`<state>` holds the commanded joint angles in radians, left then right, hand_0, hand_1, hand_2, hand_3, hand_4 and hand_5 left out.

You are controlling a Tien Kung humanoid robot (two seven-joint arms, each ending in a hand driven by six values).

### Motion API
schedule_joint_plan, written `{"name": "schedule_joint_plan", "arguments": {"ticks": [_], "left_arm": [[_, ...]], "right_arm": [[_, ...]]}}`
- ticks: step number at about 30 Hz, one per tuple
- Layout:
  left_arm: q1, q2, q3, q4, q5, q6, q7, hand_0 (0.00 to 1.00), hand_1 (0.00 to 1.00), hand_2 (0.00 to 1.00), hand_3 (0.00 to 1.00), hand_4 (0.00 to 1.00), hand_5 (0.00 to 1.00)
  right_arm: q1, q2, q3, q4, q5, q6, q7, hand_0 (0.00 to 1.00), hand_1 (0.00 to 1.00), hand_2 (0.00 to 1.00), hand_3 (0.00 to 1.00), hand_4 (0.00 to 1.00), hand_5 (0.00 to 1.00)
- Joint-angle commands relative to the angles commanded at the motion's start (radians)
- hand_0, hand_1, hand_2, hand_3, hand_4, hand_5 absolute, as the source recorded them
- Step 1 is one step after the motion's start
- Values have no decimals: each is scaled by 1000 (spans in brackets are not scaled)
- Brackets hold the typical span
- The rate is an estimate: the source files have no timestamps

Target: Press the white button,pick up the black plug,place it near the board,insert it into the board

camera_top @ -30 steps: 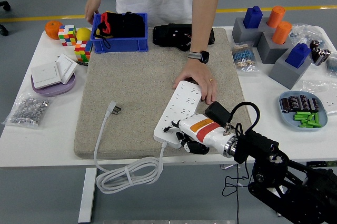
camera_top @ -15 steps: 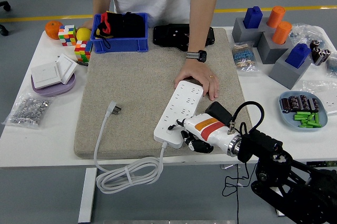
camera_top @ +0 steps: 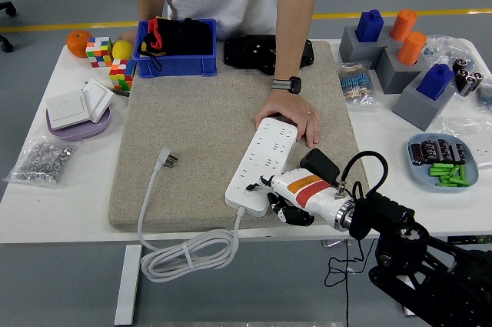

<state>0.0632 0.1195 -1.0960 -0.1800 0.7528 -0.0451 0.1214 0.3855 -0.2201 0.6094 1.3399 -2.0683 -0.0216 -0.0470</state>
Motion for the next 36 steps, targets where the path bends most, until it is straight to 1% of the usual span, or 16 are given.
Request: {"name": "schedule_joint_plan", "arguments": {"ticks": [8, 14, 22, 23, 24, 25, 26, 28, 30, 31, 34, 36], "left_arm": [[0, 0, -3, 0, 2, 1, 1, 704, 666, 585, 678, 665, 264], [1, 0, -8, 0, 7, 1, 3, 704, 664, 585, 678, 666, 265], [-1, 0, -5, 0, 5, 1, 1, 704, 665, 585, 678, 666, 265], [-1, 0, -5, 0, 5, 1, 1, 704, 665, 585, 678, 666, 265], [-1, 0, -6, 0, 5, 1, 1, 704, 665, 585, 678, 666, 265], [-1, 0, -7, 0, 6, 1, 2, 704, 664, 585, 678, 665, 264], [0, 0, -8, 0, 6, 1, 2, 704, 664, 585, 678, 665, 264], [1, 0, -10, 0, 9, 1, 2, 704, 664, 585, 678, 665, 264], [0, -1, -13, 0, 9, 2, 2, 704, 664, 585, 678, 665, 264], [-1, -1, -13, 0, 9, 2, 2, 704, 664, 585, 678, 665, 264], [-1, -1, -13, 0, 9, 2, 2, 704, 664, 585, 678, 665, 264], [-2, -1, -16, 0, 12, 2, 3, 704, 664, 585, 678, 665, 264]], "right_arm": [[-2, -2, -4, 5, 6, 2, 3, 2, 19, 145, 735, 148, 2], [6, 3, 28, 45, 24, 0, 9, 2, 19, 144, 733, 150, 2], [-7, -5, 72, 98, 43, -1, 12, 2, 19, 144, 734, 151, 2], [-11, -6, 78, 104, 45, -7, 18, 2, 19, 144, 734, 151, 2], [-17, -7, 85, 112, 47, -23, 32, 2, 19, 144, 734, 151, 2], [-22, -9, 91, 117, 49, -35, 44, 2, 47, 157, 710, 179, 2], [-29, -10, 99, 124, 53, -56, 63, 2, 47, 157, 710, 179, 2], [-41, -13, 120, 134, 60, -81, 88, 2, 47, 157, 710, 179, 2], [-52, -17, 145, 138, 65, -94, 102, 2, 47, 157, 710, 179, 2], [-54, -17, 150, 138, 67, -96, 106, 495, 451, 488, 759, 696, 29], [-71, -20, 193, 133, 72, -117, 122, 495, 451, 488, 759, 696, 29], [-76, -21, 205, 131, 76, -125, 127, 495, 451, 488, 759, 696, 29]]}}
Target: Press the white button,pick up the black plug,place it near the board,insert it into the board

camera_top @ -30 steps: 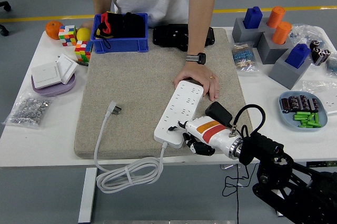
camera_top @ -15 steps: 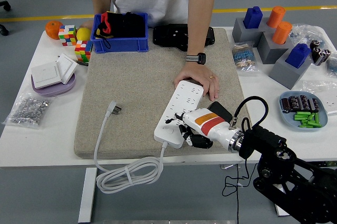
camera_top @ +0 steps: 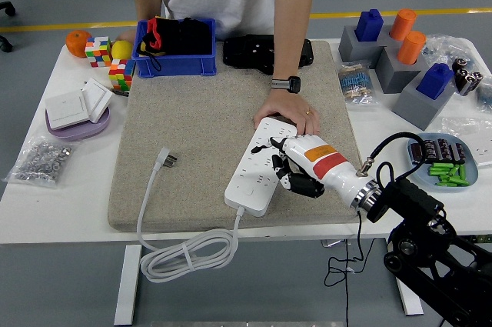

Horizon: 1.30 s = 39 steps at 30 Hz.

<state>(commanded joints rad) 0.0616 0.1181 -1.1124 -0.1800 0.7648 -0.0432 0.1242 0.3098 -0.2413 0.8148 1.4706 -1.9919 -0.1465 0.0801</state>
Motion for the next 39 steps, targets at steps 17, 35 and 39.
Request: {"name": "schedule_joint_plan", "arguments": {"ticks": [17, 35, 39], "left_arm": [[-14, 9, 60, 0, -33, -3, 1, 704, 664, 585, 678, 666, 263], [0, -4, 45, 0, -30, -4, -8, 704, 665, 586, 678, 666, 262], [7, -6, 41, 0, -25, -4, -6, 704, 666, 586, 678, 665, 262]], "right_arm": [[-22, -6, 49, -92, 119, -99, 47, 840, 818, 784, 812, 998, 468], [-62, 27, 49, -255, 99, -287, 91, 743, 705, 646, 737, 998, 278], [-61, 34, 46, -285, 95, -297, 88, 737, 706, 649, 724, 998, 297]]}}
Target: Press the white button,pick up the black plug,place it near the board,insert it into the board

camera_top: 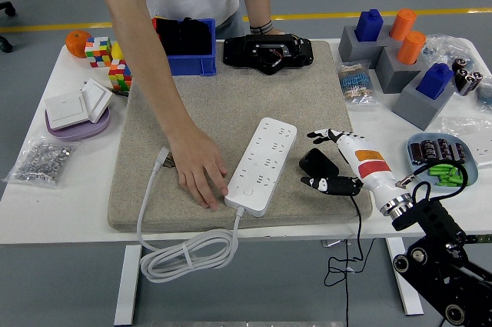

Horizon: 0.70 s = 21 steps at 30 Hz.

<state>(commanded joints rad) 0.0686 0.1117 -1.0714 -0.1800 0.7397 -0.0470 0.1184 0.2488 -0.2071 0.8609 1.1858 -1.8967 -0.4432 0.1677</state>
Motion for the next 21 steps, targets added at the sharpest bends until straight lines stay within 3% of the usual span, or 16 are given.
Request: {"name": "schedule_joint_plan", "arguments": {"ticks": [3, 12, 15, 21], "left_arm": [[4, -2, -1, 0, 2, 0, 2, 704, 666, 586, 678, 665, 262], [4, -2, -1, 0, 2, -1, 2, 704, 666, 587, 678, 665, 263], [6, -4, -6, 0, 2, 0, 0, 704, 666, 587, 678, 665, 263], [7, -4, -6, 0, 2, 0, 0, 704, 664, 586, 678, 665, 262]], "right_arm": [[4, 7, 0, -29, -2, -2, -6, 737, 706, 649, 724, 998, 297], [5, 8, 1, -34, -3, -3, -7, 732, 716, 672, 733, 998, 272], [27, 22, -8, -91, -2, -13, -11, 732, 716, 672, 733, 998, 272], [29, 23, -8, -96, -2, -14, -11, 732, 718, 676, 736, 998, 270]]}}
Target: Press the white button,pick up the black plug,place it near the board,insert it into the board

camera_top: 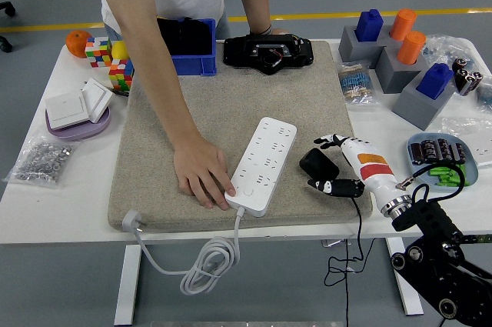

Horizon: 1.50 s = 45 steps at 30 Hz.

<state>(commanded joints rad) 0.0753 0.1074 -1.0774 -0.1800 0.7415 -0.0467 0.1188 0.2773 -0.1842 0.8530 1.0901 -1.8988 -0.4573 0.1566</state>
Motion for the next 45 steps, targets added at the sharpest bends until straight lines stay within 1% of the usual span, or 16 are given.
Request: {"name": "schedule_joint_plan", "arguments": {"ticks": [1, 3, 5, 12, 13, 30, 31, 33, 40, 42, 43, 45], "left_arm": [[1, -1, 1, 0, -1, 0, 0, 705, 666, 587, 678, 665, 262], [3, -4, 1, 0, 0, 0, -1, 705, 666, 587, 678, 665, 262], [3, -4, 1, 0, 0, 0, -1, 705, 666, 587, 678, 665, 262], [3, -4, 1, 0, -1, 0, -1, 705, 666, 587, 678, 665, 262], [4, -6, -2, 0, 0, 0, -1, 704, 666, 587, 678, 664, 260], [5, -6, -3, 0, 0, 0, -1, 704, 666, 587, 678, 664, 260], [2, -7, -5, 0, 1, 0, -1, 704, 666, 588, 678, 664, 260], [0, -9, -6, 0, 1, 0, -2, 704, 666, 588, 678, 664, 260], [0, -9, -6, 0, 1, 0, -2, 704, 666, 588, 678, 664, 260], [-1, -9, -5, 0, 0, 0, -2, 704, 666, 588, 678, 664, 260], [-1, -9, -7, 0, 2, 0, -2, 705, 666, 587, 678, 664, 260], [-1, -9, -7, 0, 2, 0, -1, 705, 666, 587, 678, 664, 260]], "right_arm": [[5, 2, -3, -9, -2, 0, -2, 732, 721, 694, 750, 998, 238], [24, 8, -12, -42, -6, 0, -8, 732, 721, 694, 750, 998, 238], [28, 10, -12, -50, -6, -1, -9, 732, 721, 694, 750, 998, 238], [29, 10, -11, -51, -4, -2, -8, 732, 721, 694, 750, 998, 238], [24, 6, -14, -49, 5, -5, -4, 692, 655, 627, 693, 989, 180], [21, 5, -14, -48, 8, -7, -2, 692, 655, 627, 693, 989, 180], [21, 0, -15, -43, 12, -13, 4, 449, 448, 437, 534, 825, 62], [21, -2, -20, -40, 21, -26, 20, 449, 448, 437, 534, 825, 62], [21, -2, -21, -40, 23, -29, 24, 449, 448, 437, 534, 825, 62], [23, -3, -21, -39, 27, -39, 36, 449, 448, 437, 534, 825, 62], [23, -3, -21, -39, 28, -42, 41, 377, 358, 376, 476, 818, 2], [23, -3, -21, -39, 29, -43, 43, 377, 358, 376, 476, 818, 2]]}}
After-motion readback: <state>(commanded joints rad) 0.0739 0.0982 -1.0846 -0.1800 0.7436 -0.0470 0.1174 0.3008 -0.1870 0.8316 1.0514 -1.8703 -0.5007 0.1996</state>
